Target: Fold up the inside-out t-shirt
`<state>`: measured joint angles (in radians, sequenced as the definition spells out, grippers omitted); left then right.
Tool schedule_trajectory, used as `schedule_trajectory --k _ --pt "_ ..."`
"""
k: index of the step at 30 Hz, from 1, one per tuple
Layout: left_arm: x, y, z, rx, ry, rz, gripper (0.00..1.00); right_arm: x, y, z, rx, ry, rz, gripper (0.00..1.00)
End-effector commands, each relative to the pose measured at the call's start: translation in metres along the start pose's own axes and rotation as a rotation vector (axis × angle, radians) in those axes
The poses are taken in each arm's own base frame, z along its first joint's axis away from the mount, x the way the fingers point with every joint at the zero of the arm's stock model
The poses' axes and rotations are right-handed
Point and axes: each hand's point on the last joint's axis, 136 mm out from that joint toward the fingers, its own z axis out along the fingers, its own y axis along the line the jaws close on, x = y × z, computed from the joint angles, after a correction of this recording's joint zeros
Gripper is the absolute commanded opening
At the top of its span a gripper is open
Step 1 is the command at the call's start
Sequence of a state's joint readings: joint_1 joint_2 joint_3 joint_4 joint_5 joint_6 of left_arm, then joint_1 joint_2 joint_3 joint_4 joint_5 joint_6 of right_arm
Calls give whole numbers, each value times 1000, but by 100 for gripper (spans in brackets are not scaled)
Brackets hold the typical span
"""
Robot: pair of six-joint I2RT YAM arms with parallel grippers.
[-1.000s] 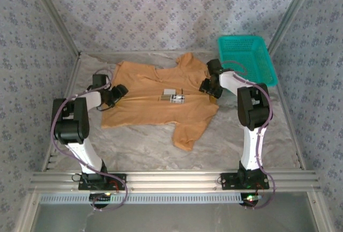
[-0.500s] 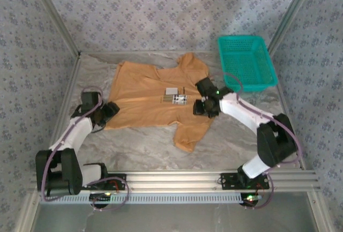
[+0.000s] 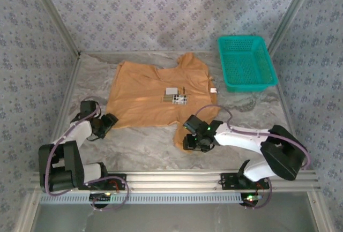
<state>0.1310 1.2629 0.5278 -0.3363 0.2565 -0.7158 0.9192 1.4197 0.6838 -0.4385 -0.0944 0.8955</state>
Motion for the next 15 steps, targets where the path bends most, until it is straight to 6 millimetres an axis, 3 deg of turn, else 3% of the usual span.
schedule_trajectory --k 1,3,4,6,10,15 --pt "-9 -1 8 28 -10 -26 64 6 -3 12 26 18 77 33" --pt "-12 3 10 24 -10 -51 64 8 -8 8 57 27 72 8" --pt "-14 5 10 22 -11 -63 64 9 -12 2 75 24 63 1" --pt "-16 12 11 5 -8 -89 63 11 -23 -15 111 2 43 0" --pt "-20 28 10 -18 -8 -137 61 32 -48 -47 116 6 28 0" --pt "-18 30 7 -17 -14 -141 60 58 -61 -54 33 28 96 0"
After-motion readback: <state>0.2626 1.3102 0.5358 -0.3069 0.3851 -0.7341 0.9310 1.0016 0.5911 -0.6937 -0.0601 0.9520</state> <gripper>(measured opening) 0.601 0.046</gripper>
